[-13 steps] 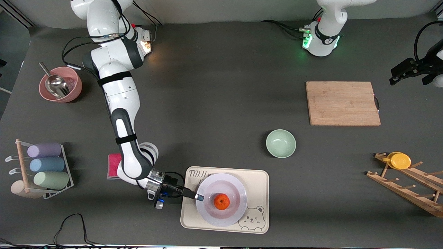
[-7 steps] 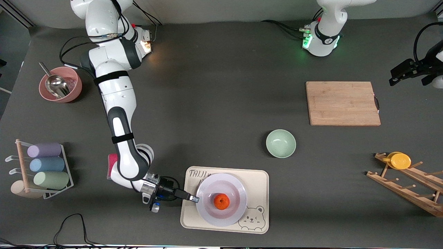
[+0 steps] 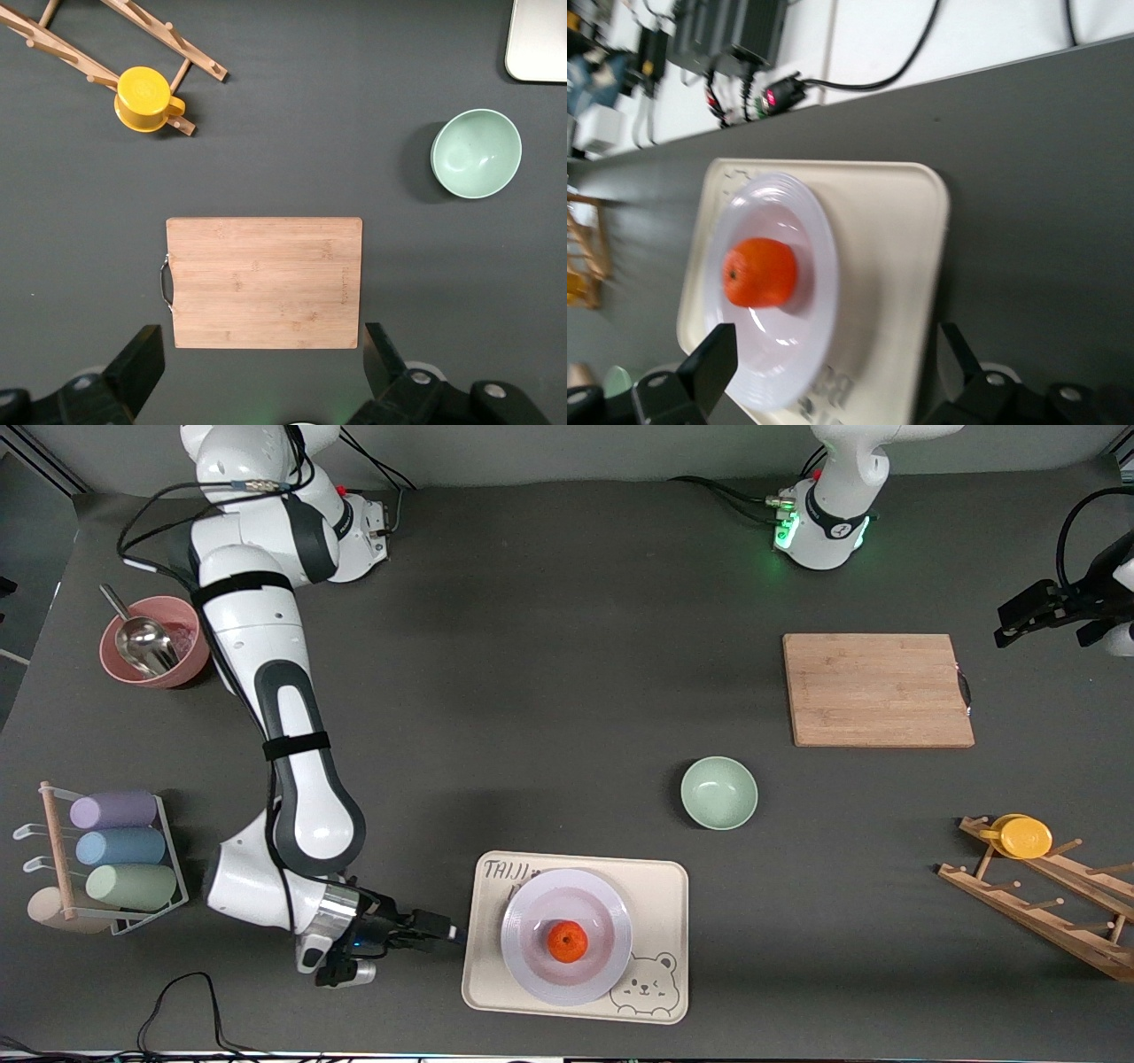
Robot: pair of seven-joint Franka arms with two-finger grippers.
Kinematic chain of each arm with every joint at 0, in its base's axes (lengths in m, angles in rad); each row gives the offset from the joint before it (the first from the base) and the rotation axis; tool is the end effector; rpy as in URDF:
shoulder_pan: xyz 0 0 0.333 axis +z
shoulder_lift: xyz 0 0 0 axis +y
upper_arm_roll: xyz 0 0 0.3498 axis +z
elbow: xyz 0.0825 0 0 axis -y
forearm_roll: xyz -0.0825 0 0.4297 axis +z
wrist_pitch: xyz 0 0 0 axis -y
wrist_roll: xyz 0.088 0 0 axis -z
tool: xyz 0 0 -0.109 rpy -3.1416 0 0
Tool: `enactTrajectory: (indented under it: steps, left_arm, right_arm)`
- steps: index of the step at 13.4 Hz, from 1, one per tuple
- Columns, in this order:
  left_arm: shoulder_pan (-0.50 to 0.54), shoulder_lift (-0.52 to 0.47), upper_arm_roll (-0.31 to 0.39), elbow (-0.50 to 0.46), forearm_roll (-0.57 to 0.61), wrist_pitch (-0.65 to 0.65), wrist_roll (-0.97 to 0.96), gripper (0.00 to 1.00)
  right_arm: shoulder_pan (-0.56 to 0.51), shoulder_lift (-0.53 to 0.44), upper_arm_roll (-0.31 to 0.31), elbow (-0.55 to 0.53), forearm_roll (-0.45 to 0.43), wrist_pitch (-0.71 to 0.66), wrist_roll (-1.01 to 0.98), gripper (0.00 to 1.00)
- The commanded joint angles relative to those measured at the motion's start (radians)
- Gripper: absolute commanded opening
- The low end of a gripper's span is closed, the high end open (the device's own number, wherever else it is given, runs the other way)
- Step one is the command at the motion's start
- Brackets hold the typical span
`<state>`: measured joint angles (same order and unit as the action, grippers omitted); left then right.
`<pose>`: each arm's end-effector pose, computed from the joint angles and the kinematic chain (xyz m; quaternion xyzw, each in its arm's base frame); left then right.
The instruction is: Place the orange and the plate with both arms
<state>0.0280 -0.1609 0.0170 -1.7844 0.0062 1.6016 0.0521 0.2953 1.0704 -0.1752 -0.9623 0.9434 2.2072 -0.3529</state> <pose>0.5438 0.0259 0.6403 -0.9999 0.0038 0.0110 0.0012 0.8584 0.1975 0.2343 -0.9420 -0.0342 -0.1208 0.3114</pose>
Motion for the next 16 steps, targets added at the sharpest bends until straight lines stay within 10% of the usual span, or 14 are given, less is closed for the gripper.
enactTrajectory:
  steps: [1,6,11,16]
  left_arm:
    - [0.006,0.009,-0.005,0.020,-0.011,-0.002,0.011,1.00]
    - [0.004,0.012,-0.005,0.019,-0.011,-0.002,0.009,1.00]
    - [0.001,0.015,-0.006,0.019,-0.011,-0.002,0.008,1.00]
    - [0.004,0.021,-0.006,0.019,-0.011,-0.002,0.009,1.00]
  right_arm:
    - [0.013,-0.223,-0.032,-0.252,-0.237,-0.070,-0.001,1.00]
    - [0.028,-0.542,-0.102,-0.510,-0.561,-0.222,0.027,1.00]
    - [0.085,-0.702,-0.115,-0.529,-0.906,-0.456,0.244,1.00]
    - [0.074,-0.773,-0.148,-0.512,-0.911,-0.610,0.241,1.00]
